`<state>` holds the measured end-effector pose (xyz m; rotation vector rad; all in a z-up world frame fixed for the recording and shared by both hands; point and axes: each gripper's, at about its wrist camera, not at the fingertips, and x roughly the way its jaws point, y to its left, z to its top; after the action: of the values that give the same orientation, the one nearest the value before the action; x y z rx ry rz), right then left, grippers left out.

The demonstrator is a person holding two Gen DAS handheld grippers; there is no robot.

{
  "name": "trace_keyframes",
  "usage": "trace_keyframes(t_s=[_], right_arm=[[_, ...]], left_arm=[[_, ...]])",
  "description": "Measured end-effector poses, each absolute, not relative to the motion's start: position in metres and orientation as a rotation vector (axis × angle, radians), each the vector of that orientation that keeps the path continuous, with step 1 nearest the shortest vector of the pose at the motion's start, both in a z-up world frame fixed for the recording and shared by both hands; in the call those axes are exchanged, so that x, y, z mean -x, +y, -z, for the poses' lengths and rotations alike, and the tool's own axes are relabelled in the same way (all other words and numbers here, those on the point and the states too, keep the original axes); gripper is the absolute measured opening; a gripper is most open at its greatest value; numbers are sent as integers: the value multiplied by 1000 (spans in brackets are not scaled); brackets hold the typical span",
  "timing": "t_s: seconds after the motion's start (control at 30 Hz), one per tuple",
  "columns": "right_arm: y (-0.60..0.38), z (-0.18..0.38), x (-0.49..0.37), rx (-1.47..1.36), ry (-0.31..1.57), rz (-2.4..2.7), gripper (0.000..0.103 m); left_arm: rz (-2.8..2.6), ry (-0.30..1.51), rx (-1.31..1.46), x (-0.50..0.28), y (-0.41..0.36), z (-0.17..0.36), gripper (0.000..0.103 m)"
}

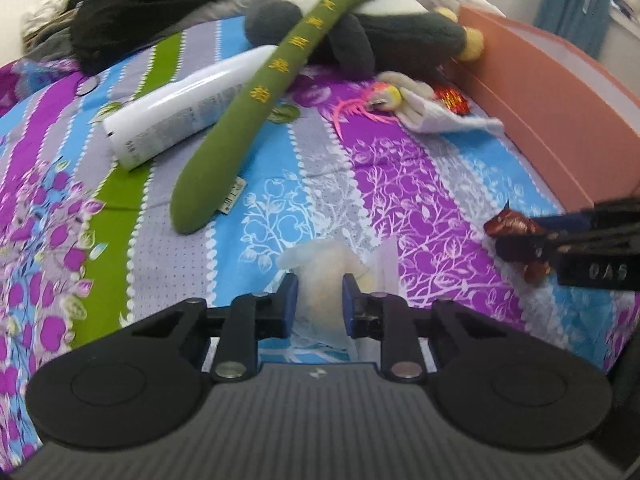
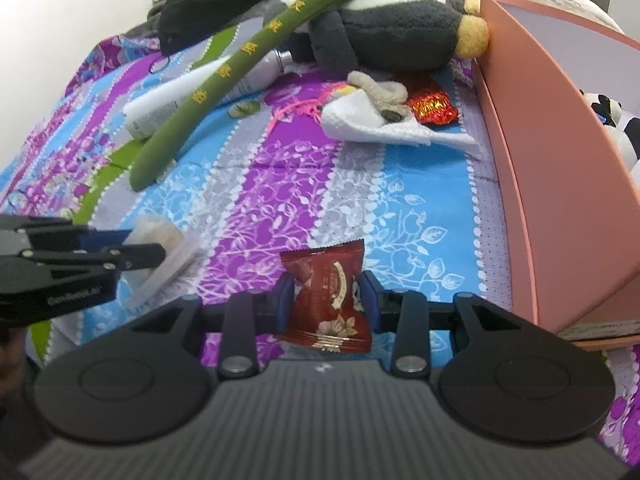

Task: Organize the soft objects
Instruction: 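Lower the left gripper onto the clear plastic wrapper and close it, then lift the snack packet and plastic wrapper and carry both over the pink box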

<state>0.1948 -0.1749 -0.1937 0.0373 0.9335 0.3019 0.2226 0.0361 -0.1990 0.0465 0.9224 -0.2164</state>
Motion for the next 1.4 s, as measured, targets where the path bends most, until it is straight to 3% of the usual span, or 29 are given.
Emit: trace_keyframes(t_s=[0.37, 0.93, 1.4], right_arm=[[-173, 170, -172, -63, 874, -255, 39], [-202, 59, -149, -124, 636, -195, 39], [-267, -32, -140, -176, 404, -107, 39]], left_arm=[[171, 844, 89, -209, 32, 149, 24], [246, 673, 163, -201, -10, 28, 24], [368, 543, 183, -221, -88, -68, 24]])
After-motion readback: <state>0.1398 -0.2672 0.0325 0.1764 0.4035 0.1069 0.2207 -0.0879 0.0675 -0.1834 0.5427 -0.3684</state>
